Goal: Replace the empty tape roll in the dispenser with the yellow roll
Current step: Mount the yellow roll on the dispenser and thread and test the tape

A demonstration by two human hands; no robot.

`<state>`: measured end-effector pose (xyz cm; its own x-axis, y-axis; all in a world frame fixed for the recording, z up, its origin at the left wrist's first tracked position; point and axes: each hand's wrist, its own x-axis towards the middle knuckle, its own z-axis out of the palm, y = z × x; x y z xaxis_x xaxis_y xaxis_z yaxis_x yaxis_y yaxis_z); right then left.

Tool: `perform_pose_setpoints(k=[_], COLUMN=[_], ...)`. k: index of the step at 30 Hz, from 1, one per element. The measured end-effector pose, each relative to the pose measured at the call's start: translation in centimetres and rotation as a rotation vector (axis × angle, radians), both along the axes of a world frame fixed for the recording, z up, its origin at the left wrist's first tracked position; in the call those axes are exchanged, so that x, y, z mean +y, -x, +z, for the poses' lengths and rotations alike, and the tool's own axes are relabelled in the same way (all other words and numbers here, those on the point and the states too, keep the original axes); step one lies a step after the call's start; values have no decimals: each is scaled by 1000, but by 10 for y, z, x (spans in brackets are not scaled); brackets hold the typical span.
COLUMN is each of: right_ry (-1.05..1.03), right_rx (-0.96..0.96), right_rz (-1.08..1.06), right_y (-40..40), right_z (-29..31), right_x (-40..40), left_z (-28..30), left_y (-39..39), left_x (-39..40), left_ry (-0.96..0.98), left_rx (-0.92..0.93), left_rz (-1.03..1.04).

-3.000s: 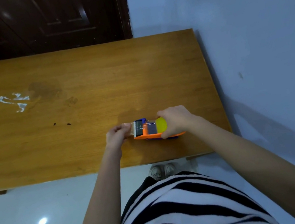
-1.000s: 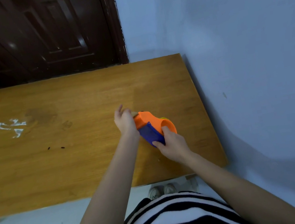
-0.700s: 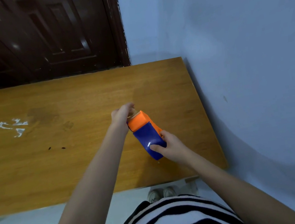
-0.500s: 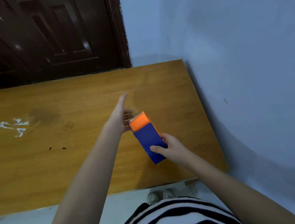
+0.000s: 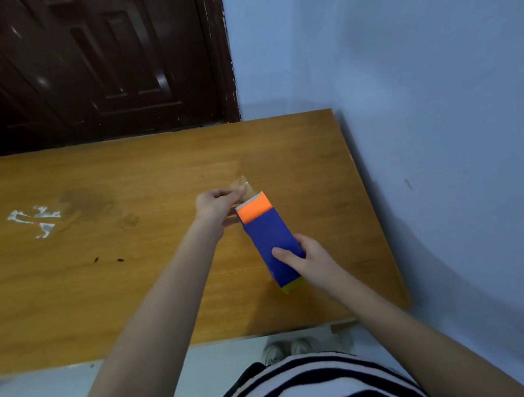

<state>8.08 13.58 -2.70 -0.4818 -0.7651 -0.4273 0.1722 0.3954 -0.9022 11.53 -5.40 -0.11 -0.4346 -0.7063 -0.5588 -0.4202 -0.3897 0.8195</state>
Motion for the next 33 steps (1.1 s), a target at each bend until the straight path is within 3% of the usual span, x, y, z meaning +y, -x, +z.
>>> perform_pose_setpoints(k=[3,7,16,20,25,33], right_ry=[-10,14,-15,50,71,-13], right_rx=[26,30,115,86,3,-94], right_rz=[46,46,-25,-59,-11,-35], right_y=[-2,-5,-19,-19,-30,-26], right_z=[4,14,29,41,45,38], right_x=[-5,-10,-13,-14,-10,-15], left_z=[-3,-2,12,38,63,87], left_y=[2,5,10,15,17,15], left_x=[-3,-16,-44,-62,-85,-64], left_ry=[85,63,83,189,251,568], left_rx=[-58,-95,-29,-43,3,119], left_rz=[13,8,40,-75,-16,-215])
